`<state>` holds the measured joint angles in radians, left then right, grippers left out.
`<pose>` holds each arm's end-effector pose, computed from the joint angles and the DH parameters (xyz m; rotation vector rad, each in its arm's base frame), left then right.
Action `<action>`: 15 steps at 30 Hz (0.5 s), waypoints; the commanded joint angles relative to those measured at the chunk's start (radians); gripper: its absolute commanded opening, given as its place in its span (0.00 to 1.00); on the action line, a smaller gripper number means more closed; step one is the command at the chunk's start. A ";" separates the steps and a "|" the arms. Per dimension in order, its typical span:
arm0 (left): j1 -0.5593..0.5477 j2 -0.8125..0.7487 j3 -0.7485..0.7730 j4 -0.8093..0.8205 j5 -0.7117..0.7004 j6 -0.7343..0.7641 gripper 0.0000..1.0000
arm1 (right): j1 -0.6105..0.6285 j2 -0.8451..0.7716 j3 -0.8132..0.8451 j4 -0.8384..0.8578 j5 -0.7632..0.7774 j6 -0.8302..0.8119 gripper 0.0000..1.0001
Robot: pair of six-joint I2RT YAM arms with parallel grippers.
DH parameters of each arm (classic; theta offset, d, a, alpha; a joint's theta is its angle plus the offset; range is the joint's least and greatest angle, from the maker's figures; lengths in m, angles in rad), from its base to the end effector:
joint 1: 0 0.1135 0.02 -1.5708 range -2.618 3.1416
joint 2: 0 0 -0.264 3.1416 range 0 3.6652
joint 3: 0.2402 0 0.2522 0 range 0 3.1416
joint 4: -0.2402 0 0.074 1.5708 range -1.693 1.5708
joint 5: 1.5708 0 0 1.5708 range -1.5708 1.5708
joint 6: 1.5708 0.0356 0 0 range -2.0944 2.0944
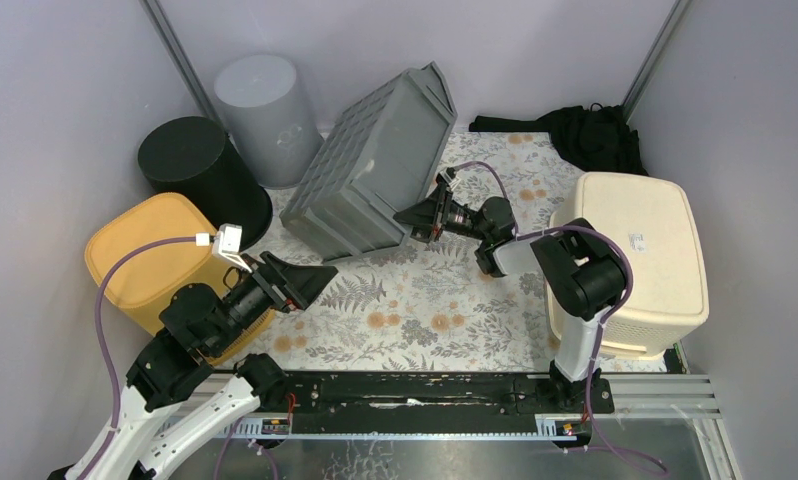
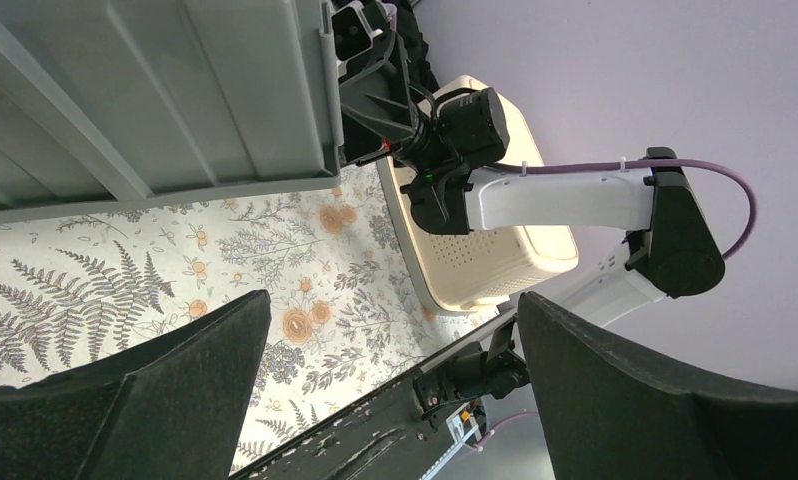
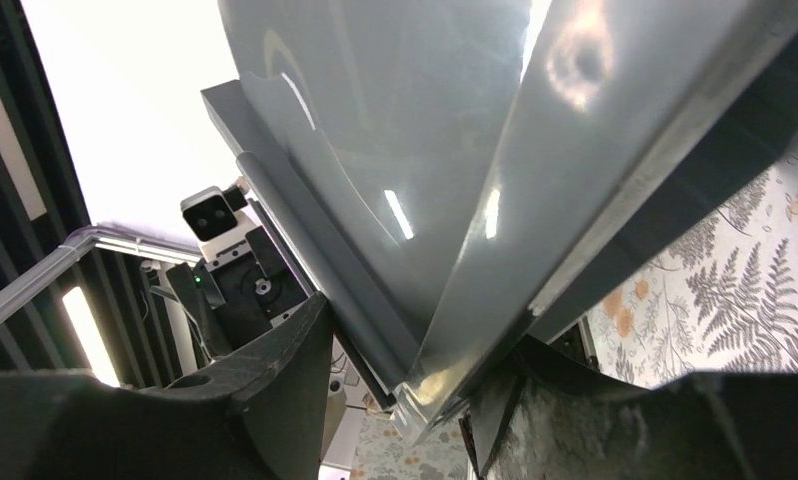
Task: Turn the large container upside down
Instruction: Turn the container upside down at the center of the board.
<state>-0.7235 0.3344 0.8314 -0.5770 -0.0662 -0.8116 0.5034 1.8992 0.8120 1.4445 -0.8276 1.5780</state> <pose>0.0514 -0.0423 0.3609 -0.1322 1.7684 -1.0938 0.3063 0.1986 0.2087 -0.0467 1.7427 2.1584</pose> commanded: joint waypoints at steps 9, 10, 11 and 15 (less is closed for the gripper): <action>0.006 -0.018 -0.014 0.052 0.018 0.005 1.00 | -0.021 0.035 -0.079 -0.193 -0.004 -0.127 0.50; 0.005 -0.018 -0.014 0.052 0.018 0.005 1.00 | -0.023 0.035 -0.080 -0.191 -0.003 -0.126 0.49; 0.005 -0.018 -0.014 0.053 0.018 0.006 1.00 | -0.023 0.035 -0.082 -0.190 -0.002 -0.125 0.49; 0.006 -0.020 -0.014 0.052 0.018 0.008 1.00 | -0.028 0.031 -0.093 -0.192 -0.002 -0.127 0.48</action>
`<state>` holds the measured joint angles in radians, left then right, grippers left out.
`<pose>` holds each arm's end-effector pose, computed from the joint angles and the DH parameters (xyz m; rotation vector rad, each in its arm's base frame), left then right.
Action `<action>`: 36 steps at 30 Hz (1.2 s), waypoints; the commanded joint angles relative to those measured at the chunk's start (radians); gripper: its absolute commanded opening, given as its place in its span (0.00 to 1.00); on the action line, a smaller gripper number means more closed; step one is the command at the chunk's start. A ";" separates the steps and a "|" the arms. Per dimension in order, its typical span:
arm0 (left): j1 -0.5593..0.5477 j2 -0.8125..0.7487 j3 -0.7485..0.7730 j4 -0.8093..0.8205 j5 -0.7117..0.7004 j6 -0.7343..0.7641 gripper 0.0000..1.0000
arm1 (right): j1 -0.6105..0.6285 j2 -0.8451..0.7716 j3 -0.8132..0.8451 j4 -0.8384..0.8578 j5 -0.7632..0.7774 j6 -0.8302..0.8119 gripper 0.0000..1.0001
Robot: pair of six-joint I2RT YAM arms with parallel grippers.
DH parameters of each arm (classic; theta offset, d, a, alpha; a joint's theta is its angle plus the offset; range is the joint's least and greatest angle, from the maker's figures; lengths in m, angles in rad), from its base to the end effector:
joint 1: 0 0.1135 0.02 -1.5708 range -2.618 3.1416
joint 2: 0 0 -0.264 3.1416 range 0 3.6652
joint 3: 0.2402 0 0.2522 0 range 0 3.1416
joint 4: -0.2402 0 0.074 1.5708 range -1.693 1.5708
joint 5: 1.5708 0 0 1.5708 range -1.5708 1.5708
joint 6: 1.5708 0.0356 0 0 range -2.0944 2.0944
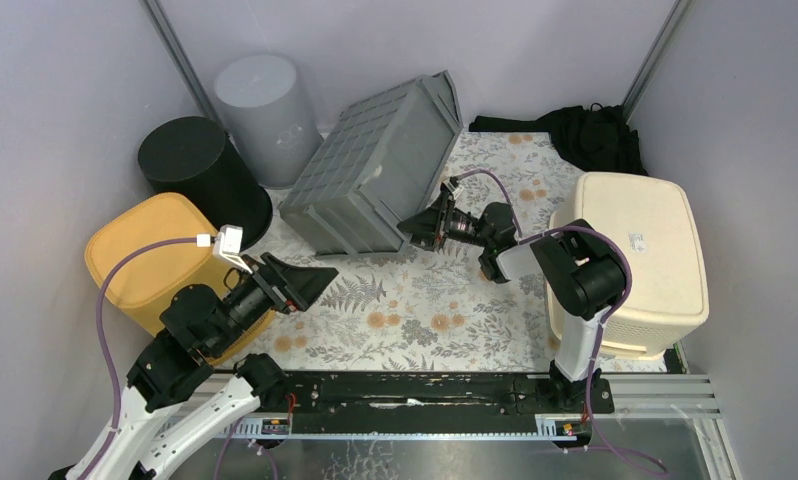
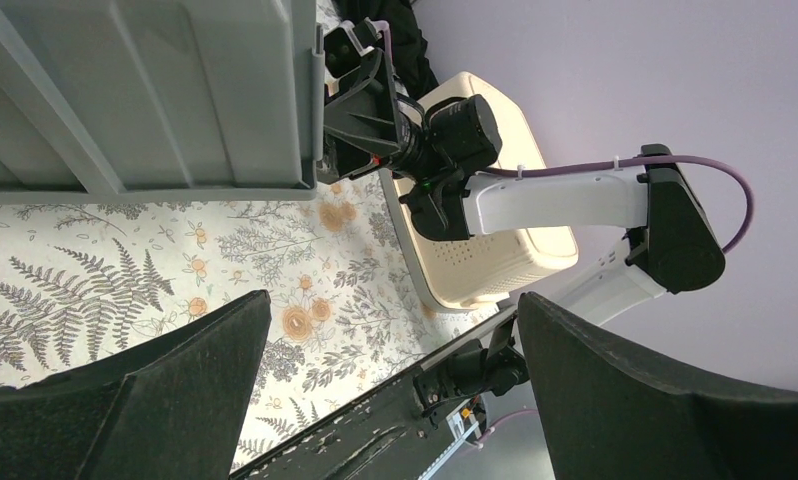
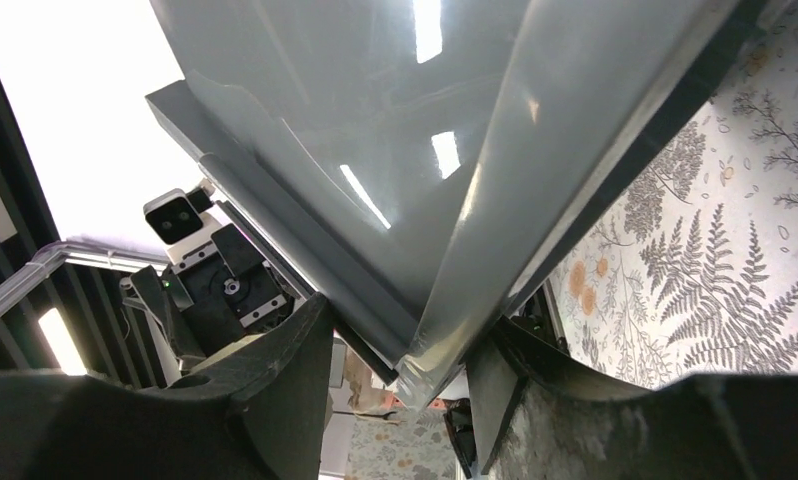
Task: Turn the large container upside down
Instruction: Turn the container upside down at the center of the board.
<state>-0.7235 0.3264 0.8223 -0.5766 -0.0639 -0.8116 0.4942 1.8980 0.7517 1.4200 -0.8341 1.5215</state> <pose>0.0510 -0.0420 0.3586 -0.1303 1.7697 -1.0952 0.2997 0.1914 0.1915 -0.0277 1.8055 2.1080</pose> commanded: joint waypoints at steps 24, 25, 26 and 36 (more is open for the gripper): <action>0.006 -0.010 -0.002 0.052 0.013 0.014 1.00 | -0.037 0.031 -0.032 -0.177 0.009 -0.070 0.16; 0.006 -0.009 -0.002 0.052 0.011 0.015 1.00 | -0.037 0.030 -0.028 -0.179 0.009 -0.071 0.15; 0.006 -0.007 0.001 0.053 0.013 0.015 1.00 | -0.037 0.032 -0.024 -0.180 0.009 -0.069 0.14; 0.006 -0.006 0.003 0.052 0.013 0.019 1.00 | -0.039 0.042 -0.010 -0.193 0.009 -0.075 0.04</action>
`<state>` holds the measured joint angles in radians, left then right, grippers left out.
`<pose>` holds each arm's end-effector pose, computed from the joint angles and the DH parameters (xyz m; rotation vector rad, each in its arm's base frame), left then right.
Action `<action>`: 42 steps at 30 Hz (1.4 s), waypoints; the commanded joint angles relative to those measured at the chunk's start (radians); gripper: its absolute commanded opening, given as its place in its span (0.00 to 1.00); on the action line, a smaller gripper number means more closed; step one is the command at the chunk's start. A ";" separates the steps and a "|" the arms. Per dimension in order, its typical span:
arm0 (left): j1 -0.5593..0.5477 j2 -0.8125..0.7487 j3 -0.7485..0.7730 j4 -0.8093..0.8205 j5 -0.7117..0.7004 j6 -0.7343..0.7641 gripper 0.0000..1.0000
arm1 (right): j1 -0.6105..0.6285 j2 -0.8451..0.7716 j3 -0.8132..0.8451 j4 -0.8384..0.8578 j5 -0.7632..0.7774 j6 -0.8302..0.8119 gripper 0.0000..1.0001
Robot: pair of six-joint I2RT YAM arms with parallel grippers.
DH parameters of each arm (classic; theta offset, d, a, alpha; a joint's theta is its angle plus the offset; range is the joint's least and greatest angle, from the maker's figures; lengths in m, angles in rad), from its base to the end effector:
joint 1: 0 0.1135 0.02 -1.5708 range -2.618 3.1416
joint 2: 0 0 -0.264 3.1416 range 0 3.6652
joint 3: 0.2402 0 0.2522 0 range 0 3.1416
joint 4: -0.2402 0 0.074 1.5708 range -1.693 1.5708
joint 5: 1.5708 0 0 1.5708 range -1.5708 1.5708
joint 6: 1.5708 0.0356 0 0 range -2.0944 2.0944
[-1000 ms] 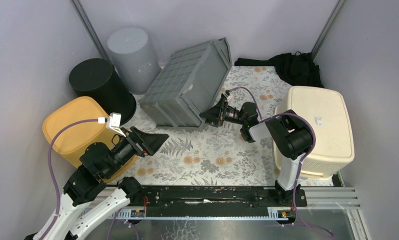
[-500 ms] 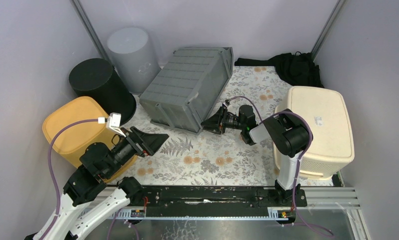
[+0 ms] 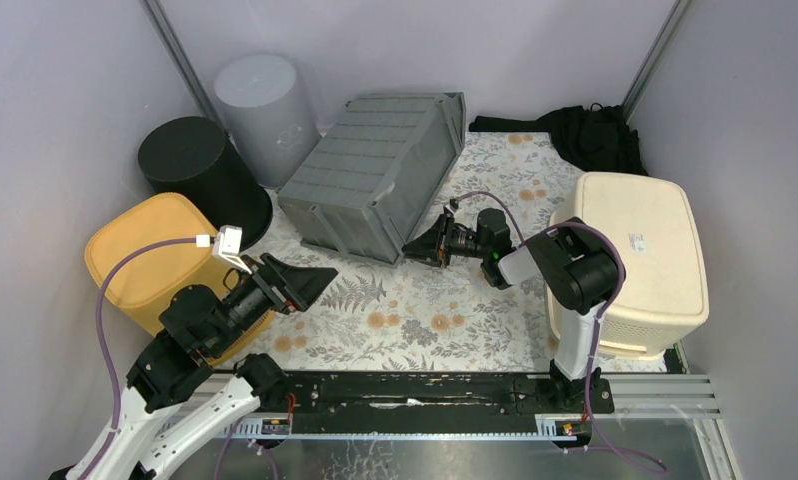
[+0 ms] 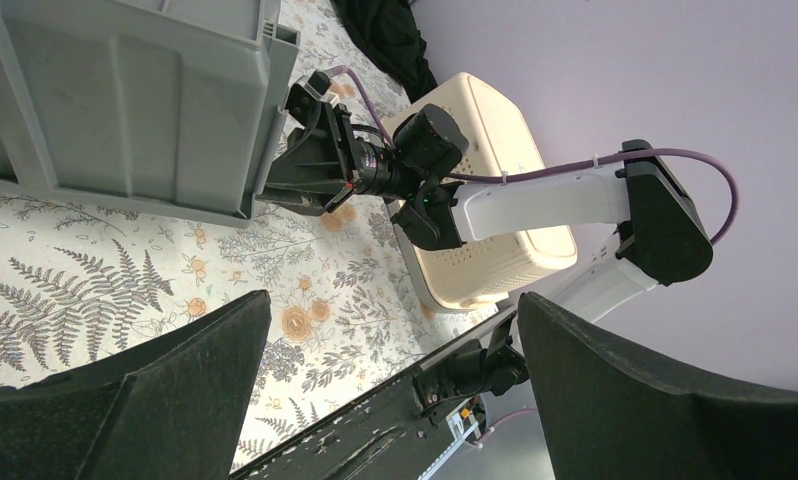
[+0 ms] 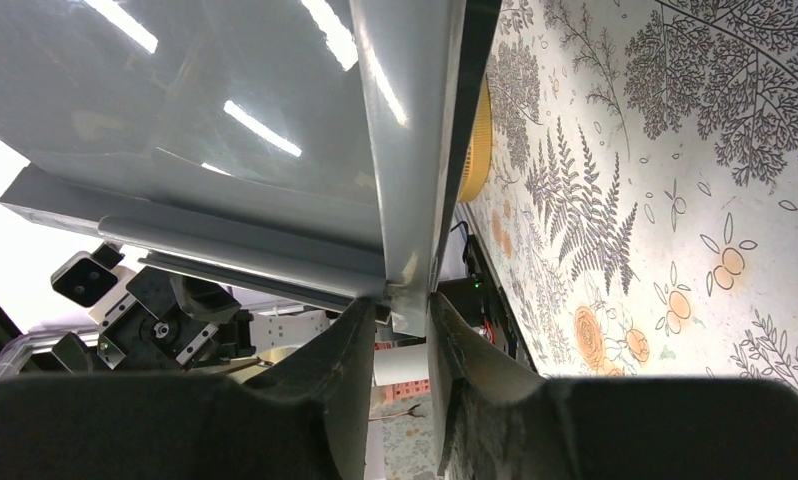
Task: Turn the large container upside down
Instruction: Turn the container upside down at the center of the board.
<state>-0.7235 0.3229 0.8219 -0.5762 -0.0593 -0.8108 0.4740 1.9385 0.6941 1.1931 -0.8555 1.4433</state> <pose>0.0503 -0.0416 0.3587 -0.1258 1.7672 -1.1000 0.2969 0.1825 0.1421 0.1600 2.1019 2.0107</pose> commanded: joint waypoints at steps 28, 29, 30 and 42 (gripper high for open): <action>0.006 -0.016 -0.018 0.053 0.008 0.007 1.00 | -0.041 0.057 -0.003 0.100 0.036 0.008 0.08; 0.006 -0.015 -0.018 0.053 0.009 0.007 1.00 | -0.040 0.060 -0.004 0.105 0.036 0.010 0.08; 0.006 -0.013 -0.017 0.053 0.009 0.007 1.00 | -0.041 0.063 -0.006 0.109 0.036 0.012 0.08; 0.005 0.000 -0.028 0.059 0.020 0.004 1.00 | -0.058 0.040 0.007 0.022 0.033 -0.043 0.14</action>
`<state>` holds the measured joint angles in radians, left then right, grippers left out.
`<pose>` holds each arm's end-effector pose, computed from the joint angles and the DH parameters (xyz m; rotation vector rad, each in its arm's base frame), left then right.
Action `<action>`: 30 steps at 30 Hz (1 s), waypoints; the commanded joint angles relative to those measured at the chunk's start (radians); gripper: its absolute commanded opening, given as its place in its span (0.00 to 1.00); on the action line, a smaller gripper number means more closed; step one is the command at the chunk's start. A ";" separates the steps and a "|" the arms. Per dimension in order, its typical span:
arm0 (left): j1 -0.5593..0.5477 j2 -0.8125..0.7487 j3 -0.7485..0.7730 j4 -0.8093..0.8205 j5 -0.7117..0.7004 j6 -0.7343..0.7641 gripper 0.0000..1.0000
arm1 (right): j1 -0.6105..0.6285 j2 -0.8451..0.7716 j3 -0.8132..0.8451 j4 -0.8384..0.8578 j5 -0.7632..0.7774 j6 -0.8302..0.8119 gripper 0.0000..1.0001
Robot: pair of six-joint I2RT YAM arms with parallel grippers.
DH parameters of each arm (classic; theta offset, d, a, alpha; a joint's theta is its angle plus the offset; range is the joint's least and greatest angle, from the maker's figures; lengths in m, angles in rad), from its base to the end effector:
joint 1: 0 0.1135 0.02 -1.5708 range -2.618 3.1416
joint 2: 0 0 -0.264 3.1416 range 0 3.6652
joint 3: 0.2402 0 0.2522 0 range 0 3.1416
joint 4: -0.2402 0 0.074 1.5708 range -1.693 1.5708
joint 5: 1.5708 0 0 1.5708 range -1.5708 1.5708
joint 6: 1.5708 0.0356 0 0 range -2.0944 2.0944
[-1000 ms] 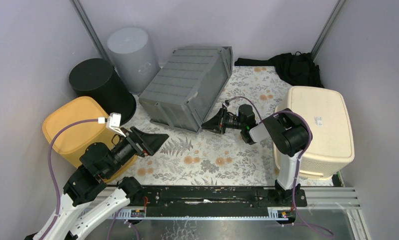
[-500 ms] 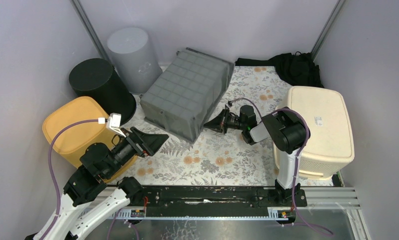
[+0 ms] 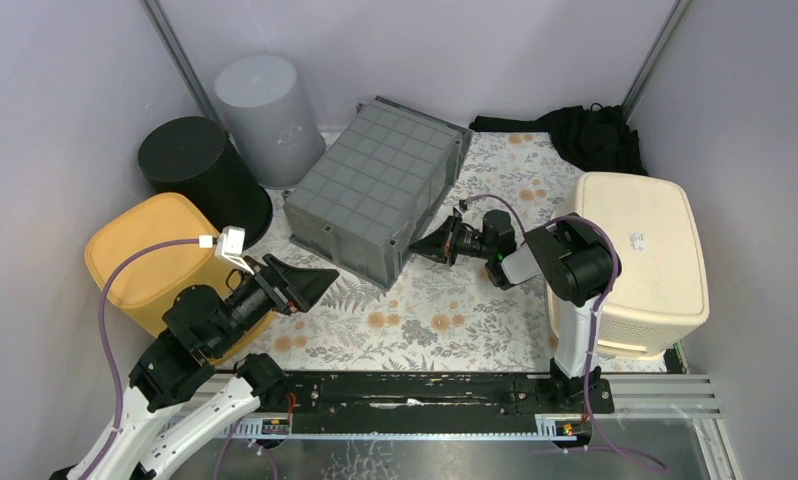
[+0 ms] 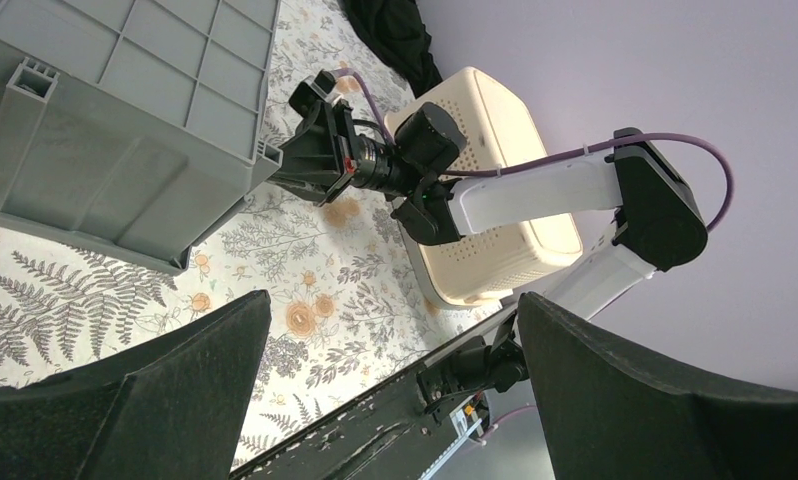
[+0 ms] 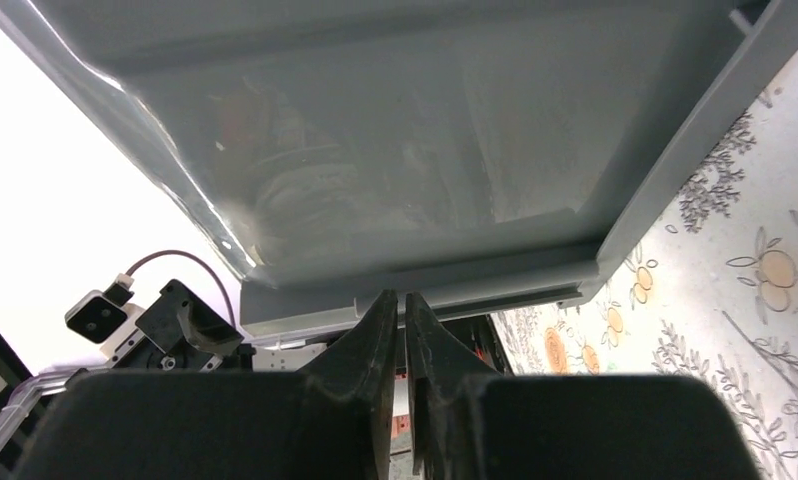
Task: Turn the large container upside down
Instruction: Turn the container upside down at the center of the board, then adjust the container at the center of the board.
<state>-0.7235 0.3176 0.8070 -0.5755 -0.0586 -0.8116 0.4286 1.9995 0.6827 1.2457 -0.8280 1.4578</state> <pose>0.0511 -0.0424 0.3546 -0.1262 1.7765 -1.0966 0.3049 0.1681 0.1246 0.2650 2.0888 1.9718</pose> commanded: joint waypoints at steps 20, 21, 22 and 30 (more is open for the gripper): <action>0.005 0.074 -0.069 0.119 0.088 -0.015 1.00 | -0.132 -0.163 0.667 -1.475 0.609 -0.834 0.57; 0.006 0.076 -0.071 0.122 0.090 -0.015 1.00 | -0.142 -0.144 0.690 -1.478 0.611 -0.835 0.57; 0.005 0.078 -0.072 0.122 0.091 -0.017 1.00 | -0.153 -0.126 0.712 -1.482 0.612 -0.837 0.57; 0.005 0.089 -0.084 0.128 0.095 -0.017 1.00 | -0.190 0.051 0.926 -1.502 0.593 -0.837 0.57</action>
<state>-0.7235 0.3977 0.7345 -0.5213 0.0193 -0.8280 0.2447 2.0014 1.4952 -0.2348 -0.2436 0.6437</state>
